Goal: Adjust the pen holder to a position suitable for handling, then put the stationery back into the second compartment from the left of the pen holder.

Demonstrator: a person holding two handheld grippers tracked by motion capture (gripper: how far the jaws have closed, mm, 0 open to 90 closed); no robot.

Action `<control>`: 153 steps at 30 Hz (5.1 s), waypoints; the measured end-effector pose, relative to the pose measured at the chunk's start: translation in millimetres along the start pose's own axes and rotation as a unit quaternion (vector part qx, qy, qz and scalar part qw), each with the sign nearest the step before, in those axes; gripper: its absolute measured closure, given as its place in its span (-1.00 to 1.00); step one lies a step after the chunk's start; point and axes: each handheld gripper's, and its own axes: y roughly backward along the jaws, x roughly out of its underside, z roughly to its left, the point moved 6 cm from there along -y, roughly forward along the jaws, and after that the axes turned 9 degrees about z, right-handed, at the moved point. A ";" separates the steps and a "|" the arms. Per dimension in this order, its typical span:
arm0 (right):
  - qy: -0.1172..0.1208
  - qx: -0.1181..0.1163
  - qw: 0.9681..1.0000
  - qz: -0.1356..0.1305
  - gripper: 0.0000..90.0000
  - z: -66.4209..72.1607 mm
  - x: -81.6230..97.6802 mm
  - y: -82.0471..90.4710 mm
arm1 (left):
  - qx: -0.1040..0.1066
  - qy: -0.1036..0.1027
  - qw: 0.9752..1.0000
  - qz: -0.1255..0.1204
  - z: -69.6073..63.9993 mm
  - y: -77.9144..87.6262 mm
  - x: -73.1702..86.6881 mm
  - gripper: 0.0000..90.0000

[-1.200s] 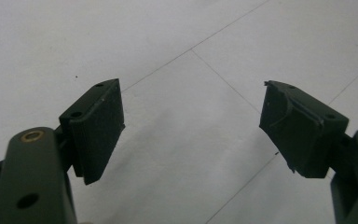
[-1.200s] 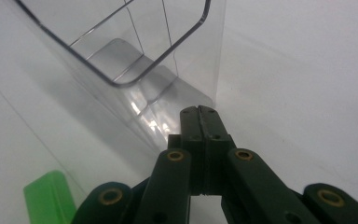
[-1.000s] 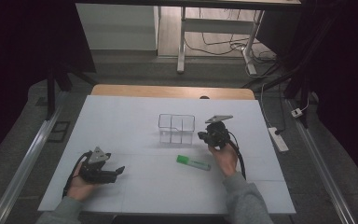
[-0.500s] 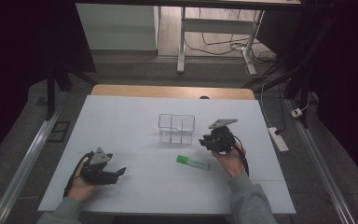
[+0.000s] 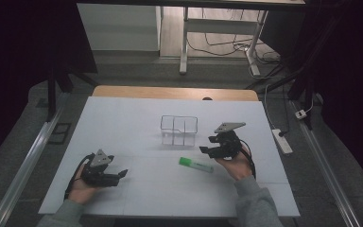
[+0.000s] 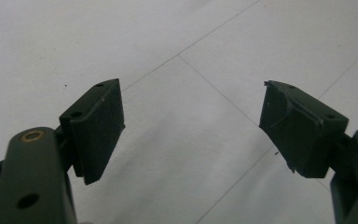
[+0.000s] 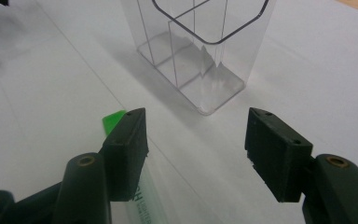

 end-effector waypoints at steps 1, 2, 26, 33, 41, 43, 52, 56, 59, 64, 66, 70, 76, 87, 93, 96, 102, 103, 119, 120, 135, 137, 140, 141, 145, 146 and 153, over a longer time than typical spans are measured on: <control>0.001 -0.004 1.000 -0.002 -0.15 1.1 0.4 1.8 | 0.000 0.000 1.000 0.000 0.0 0.0 -0.1 -0.52; 0.004 -0.007 1.000 -0.002 -0.15 2.3 1.0 3.4 | 0.000 0.000 1.000 0.000 0.0 0.1 -0.2 -0.52; 0.082 -0.062 0.993 0.057 -0.16 40.8 0.3 -12.8 | 0.000 -0.003 1.000 -0.001 -2.2 0.7 -2.8 -0.52; 0.101 -0.067 0.989 0.089 -0.19 48.4 -2.2 -30.4 | 0.001 -0.004 1.000 -0.001 -3.6 1.0 -2.7 -0.53; 0.121 -0.054 0.985 0.114 -0.23 52.4 -4.8 -47.5 | 0.001 -0.003 1.000 -0.002 -4.2 1.6 -2.5 -0.53; 0.122 -0.055 0.984 0.119 -0.25 52.2 -4.2 -51.7 | 0.002 -0.003 1.000 -0.002 -4.2 1.8 -2.1 -0.53; 0.131 -0.049 0.980 0.139 -0.25 51.7 -2.9 -65.5 | 0.000 -0.002 1.000 0.001 -3.9 2.1 0.0 -0.53; 0.136 -0.049 0.978 0.147 -0.22 52.0 -2.3 -70.4 | 0.000 -0.002 1.000 0.000 -4.7 2.9 0.3 -0.53; 0.139 -0.049 0.977 0.154 -0.19 52.4 -1.5 -72.7 | -0.002 -0.002 1.000 0.002 -4.4 2.9 1.1 -0.53; 0.145 -0.048 0.975 0.164 -0.13 51.7 -0.3 -74.5 | -0.002 -0.001 1.000 0.003 -3.9 2.5 1.6 -0.53; 0.147 -0.047 0.972 0.175 -0.10 51.3 0.8 -76.1 | -0.002 -0.002 1.000 0.003 -4.0 2.6 1.8 -0.53; 0.157 -0.043 0.970 0.179 -0.03 52.4 0.2 -76.7 | -0.003 -0.002 1.000 0.003 -3.8 3.2 2.0 -0.53; 0.167 -0.049 0.969 0.177 0.23 53.3 -0.3 -76.2 | -0.002 -0.002 1.000 0.004 -3.8 2.8 2.3 -0.53; 0.184 -0.052 0.967 0.170 0.48 54.4 0.4 -74.6 | -0.003 0.000 1.000 0.004 -2.7 3.5 3.3 -0.53; 0.191 -0.042 0.966 0.167 0.48 56.0 -0.1 -73.0 | -0.003 0.001 1.000 0.002 -2.1 4.3 3.6 -0.53; 0.182 -0.045 0.970 0.157 0.48 55.0 -2.0 -68.8 | -0.004 0.001 1.000 0.002 -2.0 4.5 3.5 -0.53; 0.170 -0.041 0.976 0.127 0.48 51.2 -7.4 -58.0 | -0.004 0.002 1.000 0.002 -2.2 4.6 3.4 -0.53; 0.170 -0.041 0.977 0.124 0.48 50.8 -8.0 -56.6 | -0.004 0.001 1.000 0.002 -2.2 4.6 3.5 -0.53; 0.153 -0.030 0.986 0.059 0.48 50.7 -23.8 -29.8 | -0.004 0.001 1.000 0.001 -1.6 4.6 3.6 -0.53; 0.150 -0.031 0.987 0.053 0.48 50.5 -24.8 -28.2 | -0.004 0.001 1.000 0.001 -1.5 4.6 3.7 -0.53; 0.115 -0.024 0.993 -0.023 0.48 43.5 -36.7 -4.0 | -0.006 0.002 1.000 0.001 -0.9 4.8 4.4 -0.53; 0.113 -0.024 0.993 -0.031 0.48 42.8 -37.8 -1.3 | -0.006 0.002 1.000 0.002 -1.0 4.8 4.6 -0.53; 0.108 -0.026 0.993 -0.042 0.48 42.6 -39.6 2.6 | -0.007 0.002 1.000 0.002 -0.9 5.1 4.7 -0.53; 0.108 -0.025 0.993 -0.044 0.48 42.4 -40.3 4.1 | -0.007 0.002 1.000 0.002 -0.9 5.1 4.7 -0.53; 0.099 -0.027 0.993 -0.064 0.48 42.2 -43.4 10.2 | -0.008 0.001 1.000 0.000 -1.3 5.7 4.6 -0.53; 0.098 -0.027 0.993 -0.067 0.48 42.4 -43.8 11.1 | -0.008 0.001 1.000 0.000 -1.3 5.8 4.6 -0.53; 0.095 -0.022 0.992 -0.084 0.48 42.9 -48.4 17.1 | -0.009 0.002 1.000 0.000 -0.9 5.8 5.3 -0.53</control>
